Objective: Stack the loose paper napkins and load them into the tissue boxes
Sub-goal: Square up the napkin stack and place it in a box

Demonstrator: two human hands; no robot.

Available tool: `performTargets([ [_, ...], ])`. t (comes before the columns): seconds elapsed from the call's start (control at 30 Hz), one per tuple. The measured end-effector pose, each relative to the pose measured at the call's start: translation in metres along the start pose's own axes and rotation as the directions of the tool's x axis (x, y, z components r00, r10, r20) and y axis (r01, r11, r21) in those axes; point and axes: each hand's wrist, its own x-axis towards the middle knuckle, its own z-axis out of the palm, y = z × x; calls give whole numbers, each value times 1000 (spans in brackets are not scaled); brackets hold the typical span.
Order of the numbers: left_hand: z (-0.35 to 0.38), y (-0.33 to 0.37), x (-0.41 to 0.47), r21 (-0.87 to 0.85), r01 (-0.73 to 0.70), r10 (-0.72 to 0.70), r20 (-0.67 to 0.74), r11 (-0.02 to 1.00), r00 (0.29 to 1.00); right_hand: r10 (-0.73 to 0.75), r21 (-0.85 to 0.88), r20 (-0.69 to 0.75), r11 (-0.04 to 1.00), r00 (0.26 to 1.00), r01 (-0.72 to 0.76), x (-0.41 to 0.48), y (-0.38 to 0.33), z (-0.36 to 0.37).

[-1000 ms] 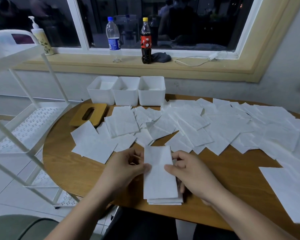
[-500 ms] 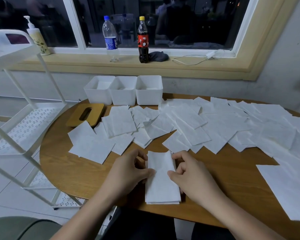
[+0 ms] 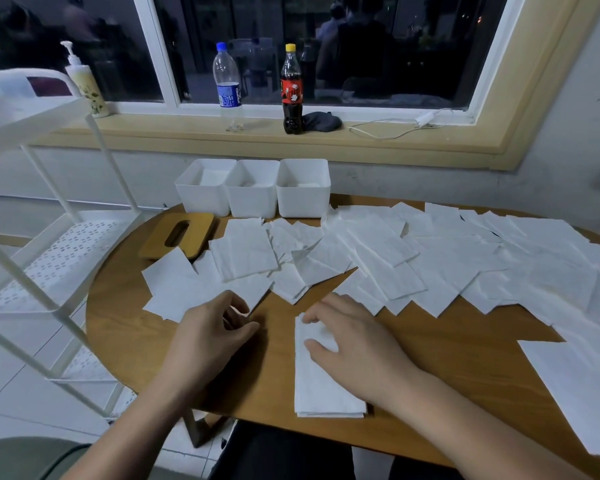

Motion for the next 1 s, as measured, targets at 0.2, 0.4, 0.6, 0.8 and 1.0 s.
performTargets([
  [0.2, -27, -37, 18, 118, 22, -2, -161, 993, 987, -158, -42, 109, 986, 981, 164, 38, -23, 29],
  [0.4, -39, -82, 48, 212, 46, 7, -246, 976, 969, -265, -57, 166, 959, 950, 277, 72, -39, 57],
  [0.6, -65, -126, 99, 203, 238, -164, -325, 950, 931, -272, -129, 189, 946, 943, 299, 102, -54, 79],
  [0.8, -80, -135, 119, 223, 311, -265, -214, 924, 940, -171, -210, 109, 959, 979, 191, 141, -63, 87],
  [1.0, -87, -118, 111, 103, 331, -313, -156, 938, 937, -76, -197, 171, 974, 982, 109, 165, -75, 93],
])
